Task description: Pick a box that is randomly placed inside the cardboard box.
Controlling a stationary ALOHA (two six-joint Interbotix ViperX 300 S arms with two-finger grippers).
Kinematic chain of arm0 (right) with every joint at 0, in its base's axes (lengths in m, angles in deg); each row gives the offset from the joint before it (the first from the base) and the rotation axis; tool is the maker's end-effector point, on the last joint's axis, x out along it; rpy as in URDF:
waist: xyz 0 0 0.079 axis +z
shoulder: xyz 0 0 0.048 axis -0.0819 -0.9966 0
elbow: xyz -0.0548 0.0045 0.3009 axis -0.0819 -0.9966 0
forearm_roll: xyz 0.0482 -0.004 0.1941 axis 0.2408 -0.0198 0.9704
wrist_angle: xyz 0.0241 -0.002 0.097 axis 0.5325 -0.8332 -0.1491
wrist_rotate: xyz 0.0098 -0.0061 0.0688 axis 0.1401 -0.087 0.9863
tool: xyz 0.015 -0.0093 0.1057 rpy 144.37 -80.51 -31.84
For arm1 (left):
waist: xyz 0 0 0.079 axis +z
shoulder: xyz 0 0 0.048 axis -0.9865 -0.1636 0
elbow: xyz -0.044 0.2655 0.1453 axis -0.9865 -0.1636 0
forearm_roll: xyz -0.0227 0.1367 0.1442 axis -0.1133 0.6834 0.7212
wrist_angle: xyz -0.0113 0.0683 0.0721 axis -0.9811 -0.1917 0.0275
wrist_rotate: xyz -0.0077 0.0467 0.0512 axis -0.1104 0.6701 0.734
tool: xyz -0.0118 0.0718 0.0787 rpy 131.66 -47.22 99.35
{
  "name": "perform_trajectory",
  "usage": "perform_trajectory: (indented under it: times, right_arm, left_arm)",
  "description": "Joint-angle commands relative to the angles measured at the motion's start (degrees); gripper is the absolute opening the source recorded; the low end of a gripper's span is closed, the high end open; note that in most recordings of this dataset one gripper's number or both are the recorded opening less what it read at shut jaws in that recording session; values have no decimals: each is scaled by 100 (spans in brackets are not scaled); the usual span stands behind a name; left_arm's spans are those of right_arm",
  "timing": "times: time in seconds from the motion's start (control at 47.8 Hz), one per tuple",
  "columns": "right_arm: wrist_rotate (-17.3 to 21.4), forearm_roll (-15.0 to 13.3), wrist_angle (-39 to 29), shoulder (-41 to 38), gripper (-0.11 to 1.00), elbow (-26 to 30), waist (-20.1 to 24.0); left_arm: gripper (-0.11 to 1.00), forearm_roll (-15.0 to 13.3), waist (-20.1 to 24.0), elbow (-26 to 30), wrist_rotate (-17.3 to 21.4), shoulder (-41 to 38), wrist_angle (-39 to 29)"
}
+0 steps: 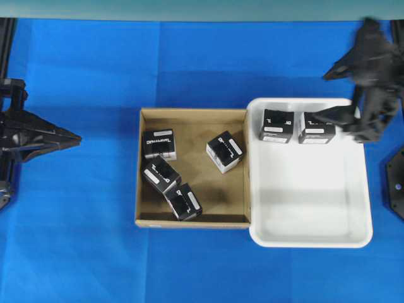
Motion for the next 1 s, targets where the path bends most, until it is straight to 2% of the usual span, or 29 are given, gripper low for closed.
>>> perform_trajectory:
  times: [0.0,0.251,0.335,0.481,0.586,0.732,0.836,0.983]
  right_arm:
    - [167,26,316,510,99,-88,141]
    - [369,35,967,1951,99,-492,756]
    - [369,176,1037,2206,99,-571,1090]
    - [466,316,1283,2259,99,-642,1661]
    - [650,325,1705,2206,99,-650,2030]
    - [721,316,2206,2180,99,-677,2602]
    - [729,308,2347,2171,99,-712,2804]
    - [729,308,2391,2206,99,-712,2865]
  left_arm:
    - [-7,9,9,123,-18,-18,62]
    - [-7,18,26,132,-9,-35,70]
    - [-7,18,26,132,-9,-53,62]
    - [-7,9,35,132,0,-53,26]
    - [-7,18,35,123,0,-44,26]
    - [-7,18,35,105,35,-18,-9]
    - [-7,18,35,70,70,26,-105]
    - [-7,18,18,-44,9,220,-97]
